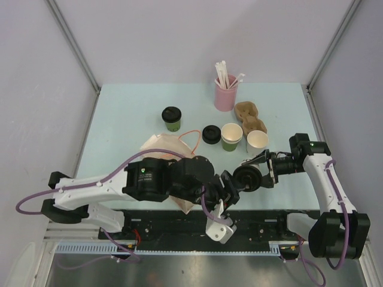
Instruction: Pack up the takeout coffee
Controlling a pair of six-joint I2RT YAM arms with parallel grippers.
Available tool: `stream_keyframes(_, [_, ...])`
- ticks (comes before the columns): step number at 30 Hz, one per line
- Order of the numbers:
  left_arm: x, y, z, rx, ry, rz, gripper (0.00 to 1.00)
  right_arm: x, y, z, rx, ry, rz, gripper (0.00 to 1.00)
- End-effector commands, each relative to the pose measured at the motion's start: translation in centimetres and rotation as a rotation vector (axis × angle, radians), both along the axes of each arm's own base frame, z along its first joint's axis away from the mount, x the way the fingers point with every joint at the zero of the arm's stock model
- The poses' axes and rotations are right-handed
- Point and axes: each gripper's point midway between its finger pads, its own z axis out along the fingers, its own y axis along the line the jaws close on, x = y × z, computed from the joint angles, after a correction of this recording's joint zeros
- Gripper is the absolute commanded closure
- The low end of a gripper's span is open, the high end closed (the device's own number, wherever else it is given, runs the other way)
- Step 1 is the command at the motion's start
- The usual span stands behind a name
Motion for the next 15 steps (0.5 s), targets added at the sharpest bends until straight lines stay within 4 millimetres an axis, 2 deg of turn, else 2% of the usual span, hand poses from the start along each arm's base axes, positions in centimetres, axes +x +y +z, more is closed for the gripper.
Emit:
stream_keyframes(1, [3.7,-2.0,0.2,-0.13,-0.246,0.112,0.39,-1.4,0.1,1.0,0.048,0.151,0.003,0.95])
stream_keyframes(2, [4.3,-2.7,-0.5,-0.113,-0.252,0.145,0.39,-1.4,0.1,1.0,0.047,0.147,0.006,0.94])
stream_keyframes(4, [4.7,-3.6,-0.5,-0.117,-0.244,0.18,0.4,-1.2,0.0,0.9,0.047,0.153,0.006,0.95])
stream_keyframes(6, [4.7,-3.8,-0.9,-0.113,-0.251,0.173,0.4,-1.1,0.0,0.8,0.054,0.152,0.01,0.95])
stream_keyframes(7, [4.9,-3.9,-1.7,-0.094,-0.258,0.176,0.4,-1.0,0.0,0.8,0.058,0.156,0.01,0.95])
stream_keyframes(10, [5.1,-3.5,-3.5,-0.054,-0.285,0.166,0.42,-0.7,0.0,0.8,0.069,0.153,0.011,0.95])
stream_keyframes(15, [3.6,-2.7,-4.3,-0.056,-0.243,0.092,0.43,-0.4,-0.1,0.8,0.076,0.151,0.005,0.95])
